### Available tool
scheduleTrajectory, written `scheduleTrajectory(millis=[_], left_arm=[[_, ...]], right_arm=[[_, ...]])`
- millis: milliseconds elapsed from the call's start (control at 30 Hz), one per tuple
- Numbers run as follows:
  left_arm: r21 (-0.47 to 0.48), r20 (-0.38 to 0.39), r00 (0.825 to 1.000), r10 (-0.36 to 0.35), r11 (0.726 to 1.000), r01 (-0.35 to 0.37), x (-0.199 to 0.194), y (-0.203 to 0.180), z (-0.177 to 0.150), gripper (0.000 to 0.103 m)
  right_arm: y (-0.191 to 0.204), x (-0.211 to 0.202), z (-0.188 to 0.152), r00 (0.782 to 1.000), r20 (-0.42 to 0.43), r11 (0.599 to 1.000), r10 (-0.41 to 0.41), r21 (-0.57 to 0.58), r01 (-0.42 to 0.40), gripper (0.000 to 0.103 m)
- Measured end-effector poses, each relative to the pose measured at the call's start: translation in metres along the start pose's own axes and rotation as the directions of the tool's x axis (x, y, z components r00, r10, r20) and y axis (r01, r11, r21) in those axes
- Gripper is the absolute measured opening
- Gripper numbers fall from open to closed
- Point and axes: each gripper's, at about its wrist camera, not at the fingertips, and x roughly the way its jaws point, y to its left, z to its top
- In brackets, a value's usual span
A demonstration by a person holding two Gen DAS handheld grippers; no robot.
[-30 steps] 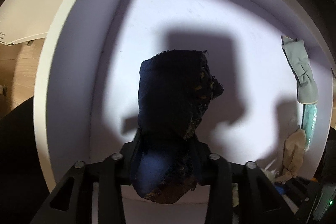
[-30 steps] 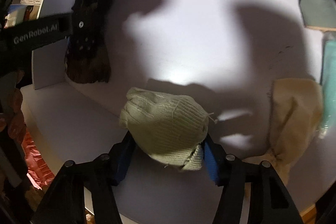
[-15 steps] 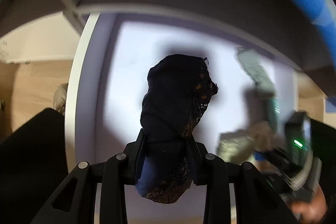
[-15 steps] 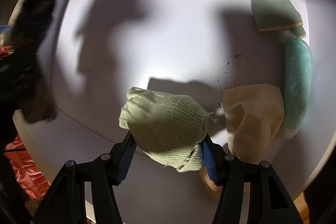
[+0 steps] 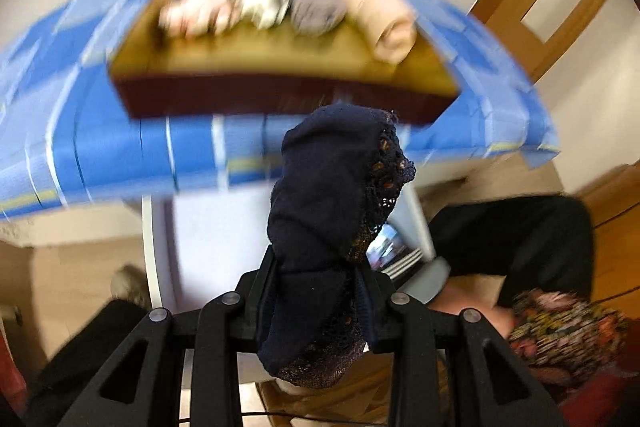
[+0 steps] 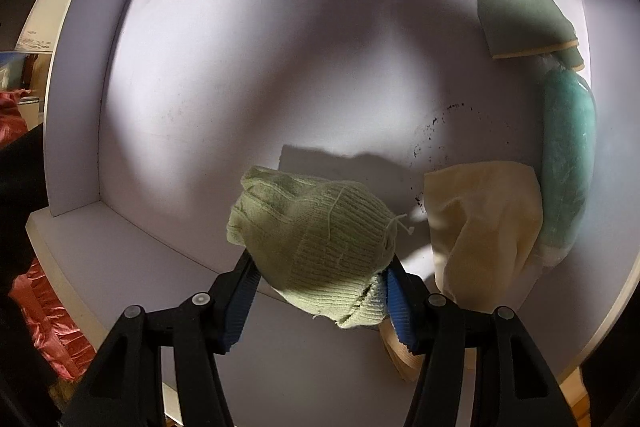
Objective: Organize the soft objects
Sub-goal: 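Carry the navy sock into the gold box and open the left gripper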
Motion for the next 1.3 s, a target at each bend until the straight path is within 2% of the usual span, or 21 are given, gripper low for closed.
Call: scheduleTrajectory(millis=[133,300,400,500,600,833,1067,1133,1233,1300], left_arm=[[0.011,0.079,0.997,0.012,1.0,-0.013,-0.01,-0.006,0.031,0.033],[0.003,0.148,0.985,0.093,0.996,-0.094,-0.027,-0.001,0.088,0.033],[-0.021,0.178,0.972,0.155,0.988,-0.154,-0.026,0.013,0.12,0.033],[-0.023,0.188,0.958,0.217,0.976,-0.216,-0.022,0.025,0.139,0.033],[-0.012,0.158,0.949,0.274,0.961,-0.275,-0.005,0.036,0.153,0.033],[-0.032,0.046,0.929,0.368,0.93,-0.367,0.04,0.071,0.153,0.034],[-0.025,0.009,0.919,0.395,0.919,-0.395,0.061,0.086,0.144,0.036],[-0.01,0.011,0.917,0.399,0.917,-0.399,0.061,0.084,0.14,0.039],[-0.002,0.033,0.897,0.441,0.897,-0.441,0.051,0.079,0.135,0.041],[-0.009,0.055,0.897,0.438,0.899,-0.438,0.042,0.076,0.134,0.041]], right_arm=[[-0.004,0.0,-0.002,1.0,0.0,1.0,0.003,-0.001,-0.003,0.06],[-0.004,0.0,-0.002,1.0,0.0,1.0,0.001,-0.004,-0.001,0.06],[-0.006,0.0,-0.001,1.0,-0.001,1.0,0.005,-0.003,-0.005,0.06],[-0.008,0.002,-0.001,1.0,0.0,1.0,0.005,-0.003,-0.005,0.06],[-0.007,0.001,-0.001,1.0,0.001,1.0,0.006,0.0,-0.006,0.06],[-0.005,-0.001,0.0,1.0,0.013,1.0,-0.004,-0.004,0.004,0.06],[-0.004,0.0,0.0,1.0,0.015,1.0,-0.003,-0.004,0.003,0.06],[-0.004,0.0,-0.001,1.0,0.015,1.0,-0.002,-0.002,0.002,0.06],[-0.004,0.0,-0.001,1.0,0.014,1.0,-0.001,-0.003,0.001,0.06],[-0.003,0.0,0.0,1.0,0.014,1.0,-0.001,-0.006,0.001,0.06]])
